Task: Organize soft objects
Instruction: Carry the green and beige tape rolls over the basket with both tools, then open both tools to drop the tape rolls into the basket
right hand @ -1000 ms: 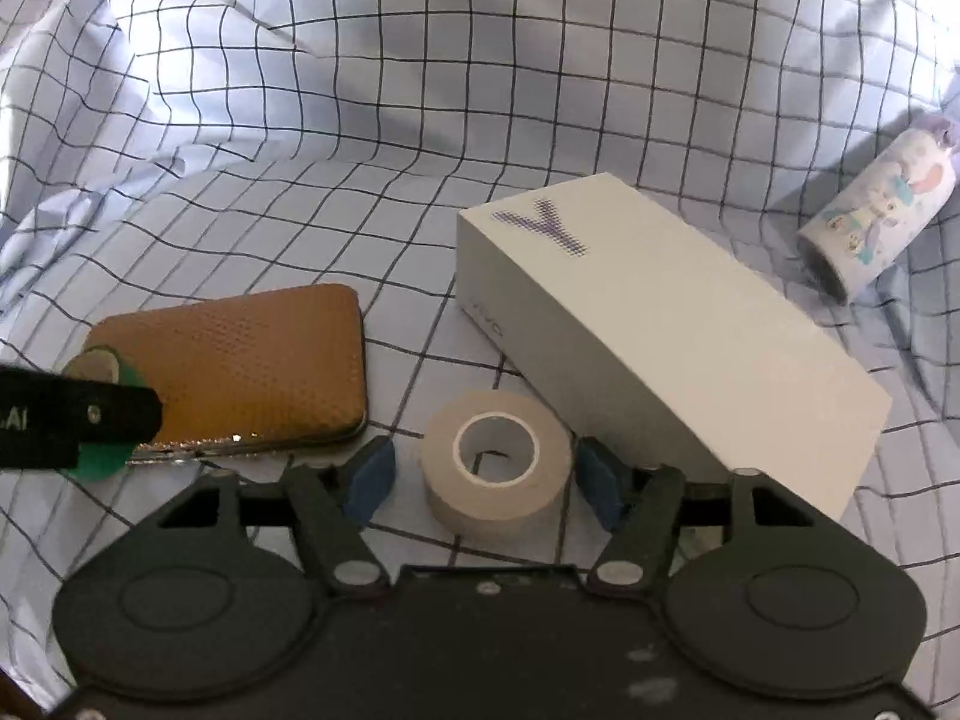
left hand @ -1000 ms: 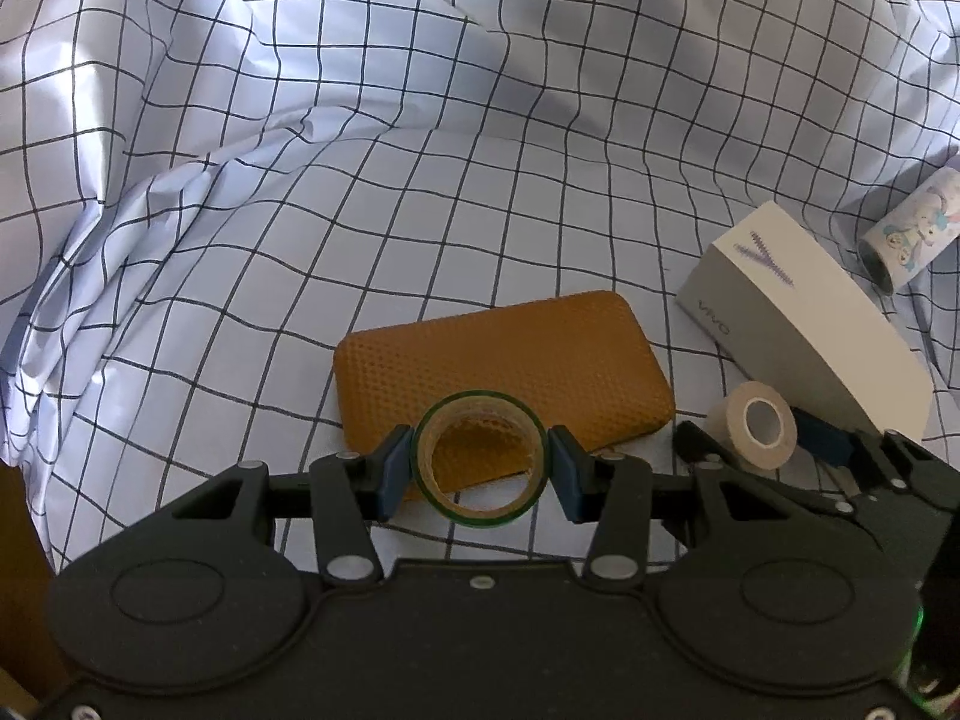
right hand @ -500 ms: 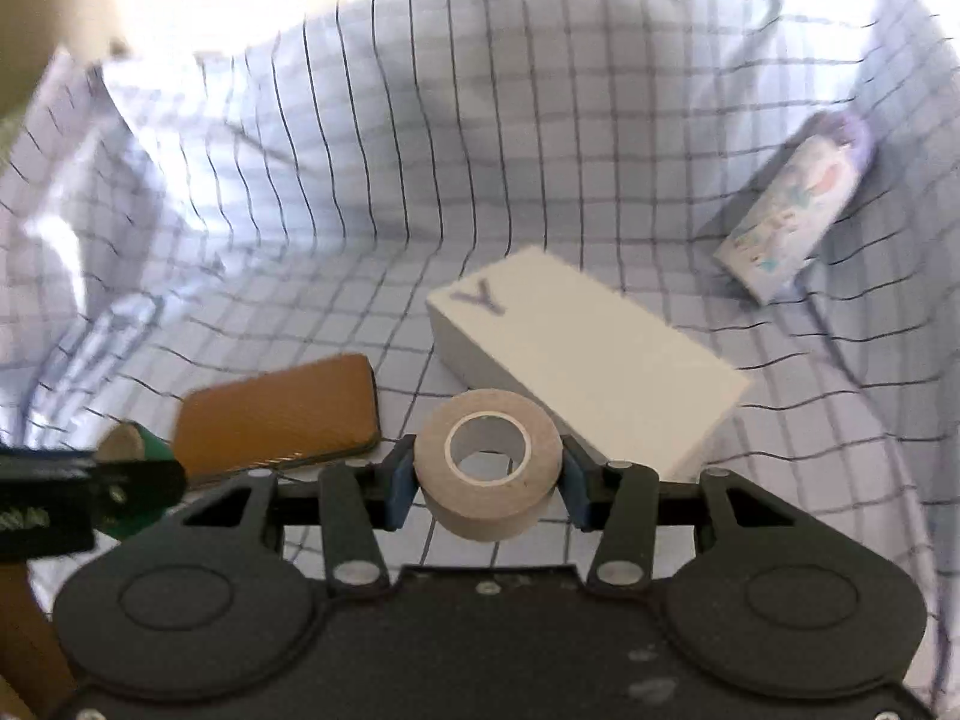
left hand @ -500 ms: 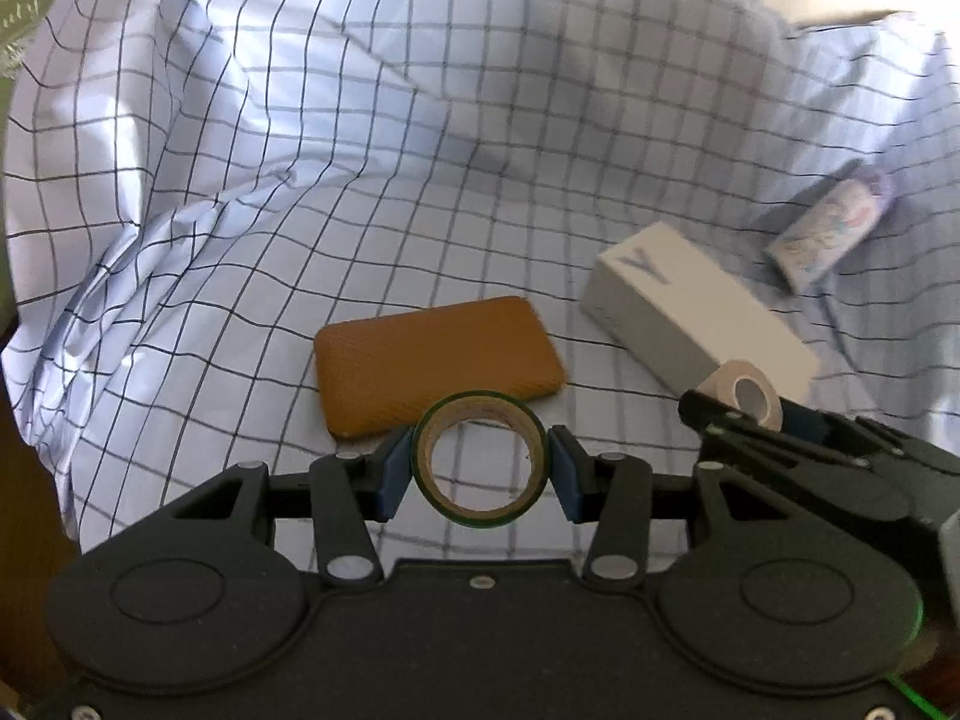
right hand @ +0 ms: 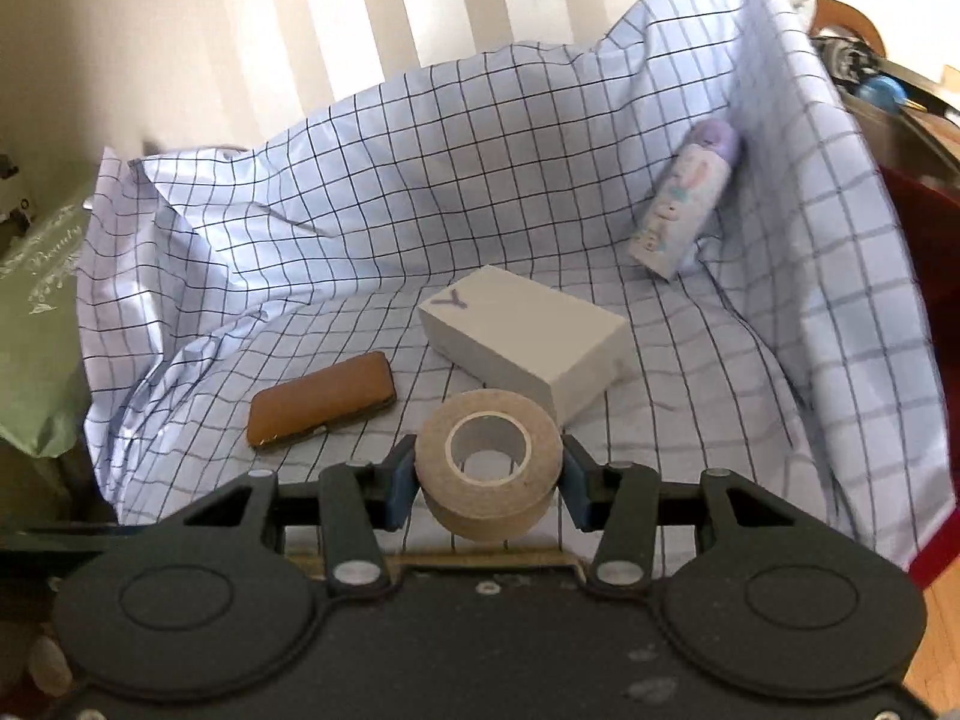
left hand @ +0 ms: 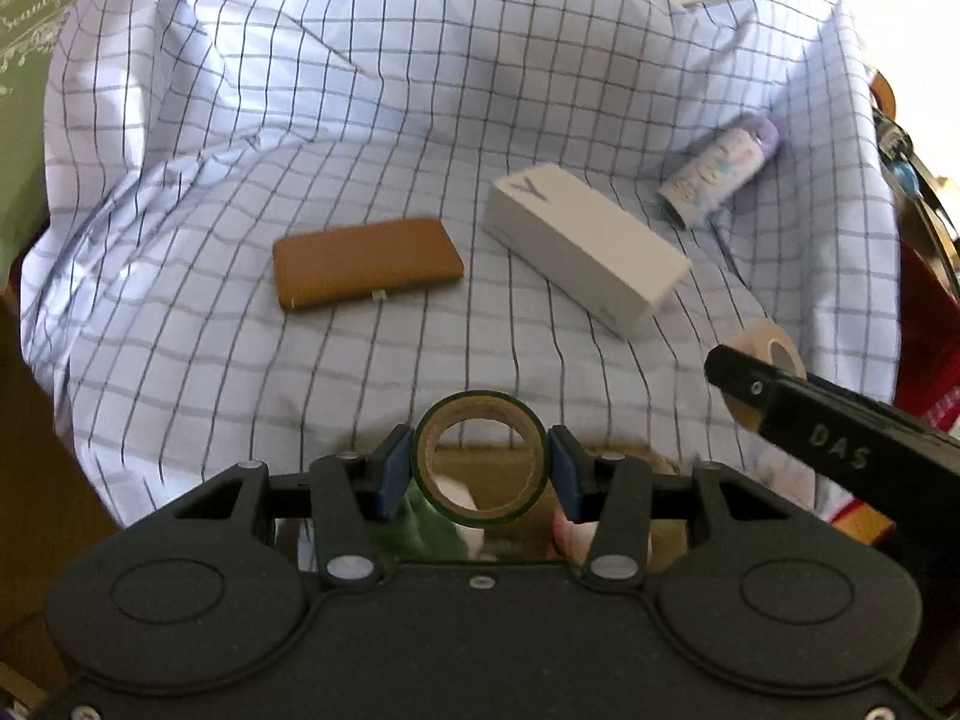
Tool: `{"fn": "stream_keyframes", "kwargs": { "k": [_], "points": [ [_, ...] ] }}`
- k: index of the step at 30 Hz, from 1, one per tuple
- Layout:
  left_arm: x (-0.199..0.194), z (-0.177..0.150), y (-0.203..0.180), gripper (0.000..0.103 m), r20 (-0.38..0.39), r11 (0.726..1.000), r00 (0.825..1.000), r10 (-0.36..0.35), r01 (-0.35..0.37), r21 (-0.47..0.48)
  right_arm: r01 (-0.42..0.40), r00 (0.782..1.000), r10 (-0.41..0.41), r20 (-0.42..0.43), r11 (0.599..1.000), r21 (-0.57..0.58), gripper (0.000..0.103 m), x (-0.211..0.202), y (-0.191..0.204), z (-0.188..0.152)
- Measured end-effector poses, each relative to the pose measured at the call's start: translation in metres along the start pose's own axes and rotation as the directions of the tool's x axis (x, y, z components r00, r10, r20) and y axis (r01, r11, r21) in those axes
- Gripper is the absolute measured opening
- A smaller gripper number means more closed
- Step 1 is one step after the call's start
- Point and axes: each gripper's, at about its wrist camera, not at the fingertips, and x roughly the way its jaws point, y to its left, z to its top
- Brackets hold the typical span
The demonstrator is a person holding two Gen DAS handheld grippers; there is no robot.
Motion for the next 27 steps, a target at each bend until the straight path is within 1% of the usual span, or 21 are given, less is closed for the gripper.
{"fn": "stream_keyframes", "kwargs": {
  "k": [6, 10, 13, 24, 27],
  "points": [
    [-0.008, -0.031, 0.000, 0.047, -0.030, 1.000, 0.999, 0.012, -0.013, -0.023, -0.007, 1.000, 0.007, -0.006, 1.000, 0.015, 0.047, -0.031, 0.000, -0.029],
    [-0.009, -0.046, 0.000, 0.047, -0.035, 0.999, 0.999, 0.038, -0.039, -0.029, -0.014, 1.000, 0.014, -0.003, 1.000, 0.007, 0.047, -0.047, 0.004, -0.045],
    [-0.011, -0.054, 0.001, 0.047, -0.027, 0.997, 0.998, 0.065, -0.066, -0.035, -0.020, 1.000, 0.020, 0.004, 1.000, 0.012, 0.047, -0.056, 0.005, -0.051],
    [-0.017, -0.076, -0.002, 0.048, -0.002, 0.991, 0.992, 0.129, -0.129, -0.044, -0.025, 0.999, 0.024, 0.035, 1.000, 0.015, 0.047, -0.087, 0.007, -0.065],
    [-0.021, -0.082, -0.002, 0.051, 0.008, 0.990, 0.991, 0.135, -0.135, -0.051, -0.019, 0.999, 0.018, 0.028, 1.000, 0.009, 0.047, -0.086, 0.009, -0.068]
  ]
}}
